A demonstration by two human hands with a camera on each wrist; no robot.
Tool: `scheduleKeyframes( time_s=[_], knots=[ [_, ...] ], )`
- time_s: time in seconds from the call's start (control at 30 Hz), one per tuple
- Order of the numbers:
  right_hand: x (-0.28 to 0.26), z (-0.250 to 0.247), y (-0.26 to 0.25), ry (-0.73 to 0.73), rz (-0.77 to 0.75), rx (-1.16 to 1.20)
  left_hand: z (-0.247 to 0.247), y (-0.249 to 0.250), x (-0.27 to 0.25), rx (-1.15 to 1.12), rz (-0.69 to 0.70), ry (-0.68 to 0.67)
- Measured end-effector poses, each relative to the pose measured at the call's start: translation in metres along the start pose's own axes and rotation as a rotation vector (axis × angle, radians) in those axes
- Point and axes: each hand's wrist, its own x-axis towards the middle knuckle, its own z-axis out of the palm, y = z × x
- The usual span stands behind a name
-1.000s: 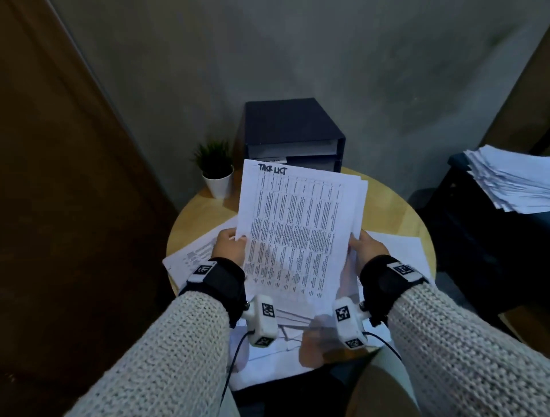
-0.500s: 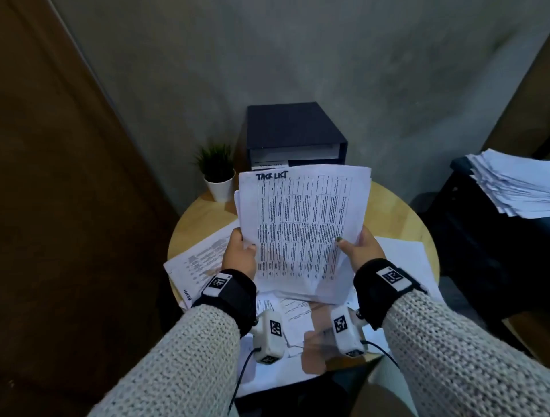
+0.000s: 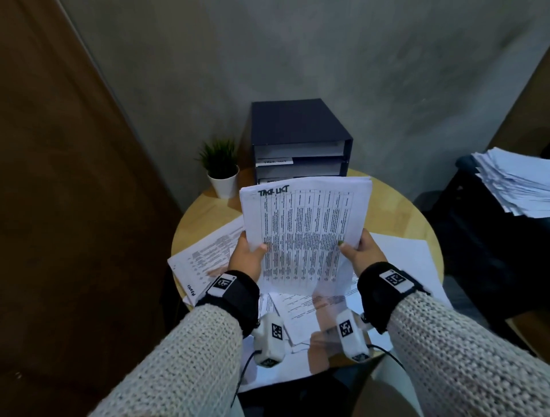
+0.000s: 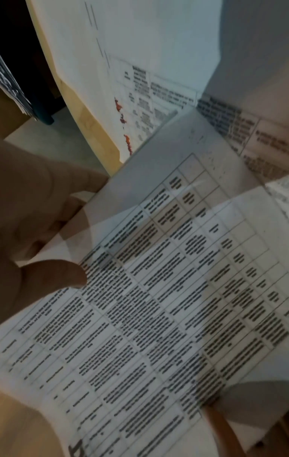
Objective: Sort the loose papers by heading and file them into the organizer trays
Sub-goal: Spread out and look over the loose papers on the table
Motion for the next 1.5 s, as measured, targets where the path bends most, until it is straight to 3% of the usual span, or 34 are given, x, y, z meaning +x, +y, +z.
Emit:
scheduleKeyframes(
  time_s=[0.2,0.4,0.5,0.7,0.77,0.83,0.97,1.27,1.5],
  knots=[
    [0.003,-0.003,0.003,0.036,0.009,-0.094,0.001,-0.005,-0.001,0.109,0.001,0.015],
    [0.001,-0.009,0.009,-0.034,0.038,-0.181,-0.002,-0.006,0.001,0.307,0.0,-0.05],
    [0.005,-0.014,0.023,-0.01,0.141,-0.275,-0.003,-0.025,0.006,0.356,-0.125,-0.098],
    [0.011,-0.026,0.049,-0.012,0.352,-0.665,-0.031,-0.057,0.024,0.57,-0.419,-0.042],
    [0.013,-0.03,0.057,-0.027,0.402,-0.723,-0.038,-0.061,0.026,0.717,-0.417,-0.031],
    [0.017,-0.032,0.062,-0.04,0.436,-0.735,-0.04,-0.067,0.027,0.876,-0.411,-0.109],
    [0.025,-0.029,0.067,-0.061,0.469,-0.736,-0.04,-0.071,0.034,0.918,-0.448,-0.124],
    [0.03,-0.02,0.073,-0.075,0.525,-0.769,-0.038,-0.077,0.036,0.621,-0.372,0.011],
    [0.03,-0.02,0.074,-0.059,0.528,-0.776,-0.023,-0.082,0.029,0.672,-0.034,0.014]
  ],
)
